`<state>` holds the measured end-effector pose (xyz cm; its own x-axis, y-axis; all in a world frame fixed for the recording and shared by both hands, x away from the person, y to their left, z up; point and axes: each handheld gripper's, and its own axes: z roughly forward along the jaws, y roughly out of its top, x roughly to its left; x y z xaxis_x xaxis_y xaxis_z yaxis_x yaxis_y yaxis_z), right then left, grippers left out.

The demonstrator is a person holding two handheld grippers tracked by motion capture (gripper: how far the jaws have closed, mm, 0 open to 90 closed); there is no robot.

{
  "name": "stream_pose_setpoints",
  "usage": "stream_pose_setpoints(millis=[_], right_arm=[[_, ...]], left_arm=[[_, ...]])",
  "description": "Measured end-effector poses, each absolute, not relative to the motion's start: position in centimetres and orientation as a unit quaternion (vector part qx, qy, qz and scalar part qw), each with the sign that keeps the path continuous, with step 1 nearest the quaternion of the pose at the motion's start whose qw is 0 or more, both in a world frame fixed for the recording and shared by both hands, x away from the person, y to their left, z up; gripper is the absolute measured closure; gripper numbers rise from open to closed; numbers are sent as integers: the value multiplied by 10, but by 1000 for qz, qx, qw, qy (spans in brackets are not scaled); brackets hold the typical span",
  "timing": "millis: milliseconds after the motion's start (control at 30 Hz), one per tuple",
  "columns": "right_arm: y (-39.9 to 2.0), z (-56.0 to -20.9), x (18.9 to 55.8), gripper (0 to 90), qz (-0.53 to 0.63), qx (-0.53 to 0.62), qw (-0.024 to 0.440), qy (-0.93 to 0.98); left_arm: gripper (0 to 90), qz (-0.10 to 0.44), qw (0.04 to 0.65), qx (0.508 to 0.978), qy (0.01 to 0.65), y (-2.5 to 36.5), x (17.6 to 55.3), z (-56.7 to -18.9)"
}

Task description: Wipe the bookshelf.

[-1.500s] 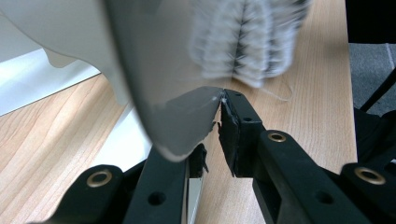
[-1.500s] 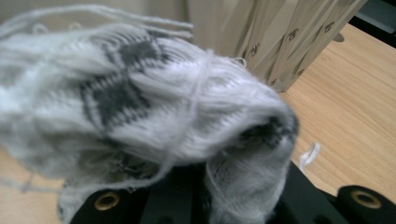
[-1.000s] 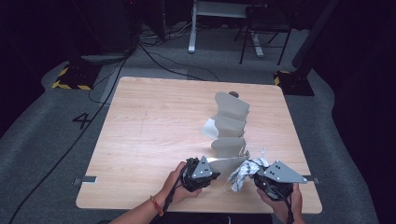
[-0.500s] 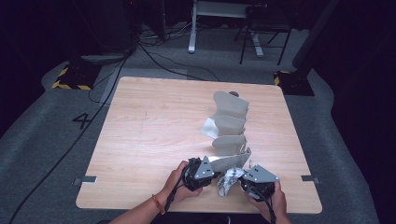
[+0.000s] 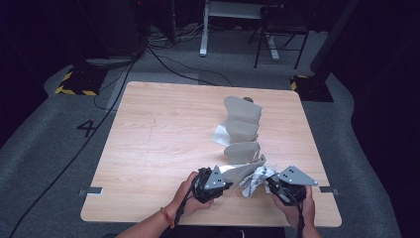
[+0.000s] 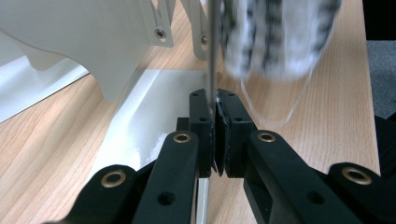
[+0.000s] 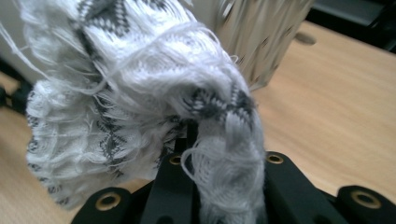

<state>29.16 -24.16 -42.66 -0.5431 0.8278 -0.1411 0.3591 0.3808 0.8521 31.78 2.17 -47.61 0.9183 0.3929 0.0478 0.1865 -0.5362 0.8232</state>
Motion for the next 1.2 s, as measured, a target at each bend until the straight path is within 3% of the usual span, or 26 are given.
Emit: stream_pose_setpoints(millis=[167, 300, 700, 900, 1200], right_arm=[[-239, -407, 276, 823, 427, 360, 322, 765], [-224, -405, 266, 825, 430, 331, 323, 775], [-182, -441, 268, 827, 378, 277, 306, 829], [-198, -461, 280, 828, 344, 303, 291, 840], [-233, -451, 302, 828, 350, 372, 305, 804]], left_arm=[[859, 112, 452, 870, 162, 17, 316, -478], [862, 107, 455, 870, 160, 15, 316, -480], [864, 104, 451, 871, 165, 19, 317, -481], [834, 108, 446, 872, 169, 24, 317, -480], [716, 102, 413, 888, 172, 43, 320, -482]])
